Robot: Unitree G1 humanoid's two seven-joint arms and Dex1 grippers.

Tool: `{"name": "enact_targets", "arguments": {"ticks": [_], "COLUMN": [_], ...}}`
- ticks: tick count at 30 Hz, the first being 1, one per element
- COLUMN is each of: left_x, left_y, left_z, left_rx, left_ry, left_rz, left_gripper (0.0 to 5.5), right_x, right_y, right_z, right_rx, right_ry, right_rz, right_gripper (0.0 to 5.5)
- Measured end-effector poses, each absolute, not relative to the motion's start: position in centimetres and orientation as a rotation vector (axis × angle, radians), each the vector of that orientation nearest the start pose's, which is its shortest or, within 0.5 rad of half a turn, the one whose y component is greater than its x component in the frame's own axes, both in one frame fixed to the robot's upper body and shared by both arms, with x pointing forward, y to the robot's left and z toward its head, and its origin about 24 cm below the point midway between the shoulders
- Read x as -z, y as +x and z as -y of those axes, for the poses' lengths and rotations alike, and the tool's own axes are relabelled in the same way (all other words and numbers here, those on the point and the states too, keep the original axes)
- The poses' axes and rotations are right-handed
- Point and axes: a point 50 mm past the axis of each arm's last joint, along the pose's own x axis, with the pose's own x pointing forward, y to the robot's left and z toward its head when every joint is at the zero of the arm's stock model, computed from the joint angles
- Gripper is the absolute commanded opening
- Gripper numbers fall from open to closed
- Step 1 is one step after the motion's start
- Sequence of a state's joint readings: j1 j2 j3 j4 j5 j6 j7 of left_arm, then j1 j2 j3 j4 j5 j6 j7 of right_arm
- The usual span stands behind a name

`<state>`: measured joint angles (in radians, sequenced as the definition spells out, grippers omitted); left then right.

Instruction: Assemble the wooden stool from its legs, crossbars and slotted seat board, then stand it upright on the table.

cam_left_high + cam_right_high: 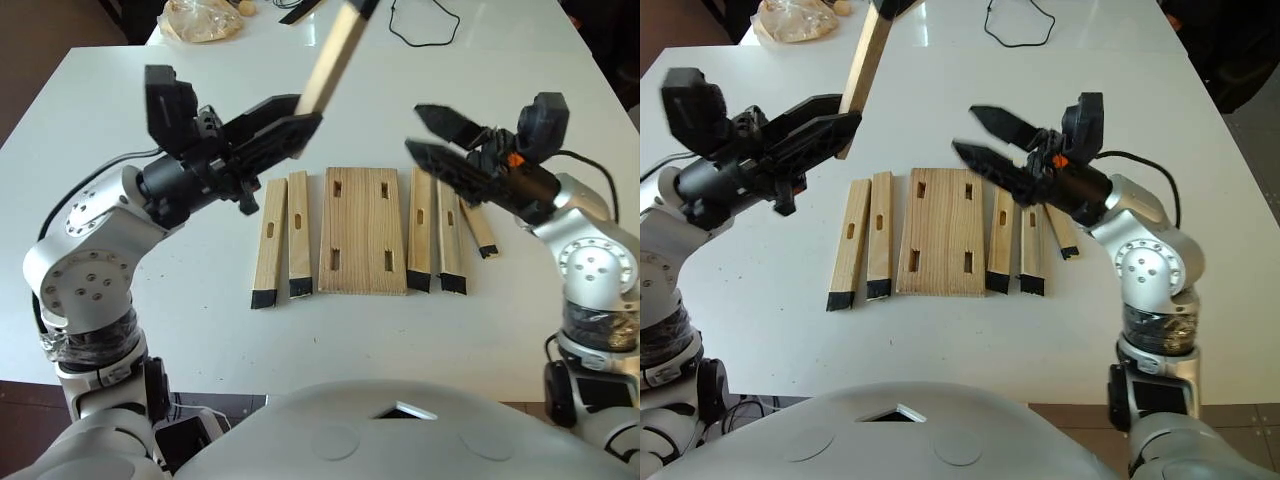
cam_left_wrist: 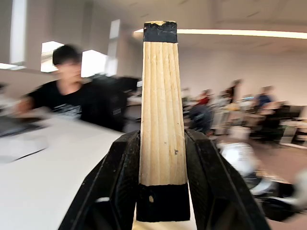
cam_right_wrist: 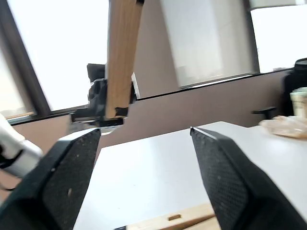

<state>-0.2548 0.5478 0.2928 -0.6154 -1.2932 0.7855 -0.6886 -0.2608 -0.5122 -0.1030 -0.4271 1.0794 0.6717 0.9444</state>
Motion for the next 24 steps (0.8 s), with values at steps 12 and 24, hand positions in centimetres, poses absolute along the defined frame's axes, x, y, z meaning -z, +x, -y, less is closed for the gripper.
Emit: {"name": "enact_targets", "arguments": {"ticks": [12,24], "left_x": [-19.6,-19.0], "left_y": [19.5,19.7], "left_z": [-14.6,-14.8], "left_rx": [1.473,1.474], "left_ry": [-0.285,-0.214], "left_rz": [0.020,-0.004], "left_gripper": [1.30,1.30], "right_x": [-20.1,-19.9], "right_y": [22.1,22.2], "right_z": [12.2,12.4], "right_rx": [-1.638,-1.638], "right_ry": [0.311,0.244], "right_rz": [0.106,0.074], "right_gripper": [3.43,1.76]}}
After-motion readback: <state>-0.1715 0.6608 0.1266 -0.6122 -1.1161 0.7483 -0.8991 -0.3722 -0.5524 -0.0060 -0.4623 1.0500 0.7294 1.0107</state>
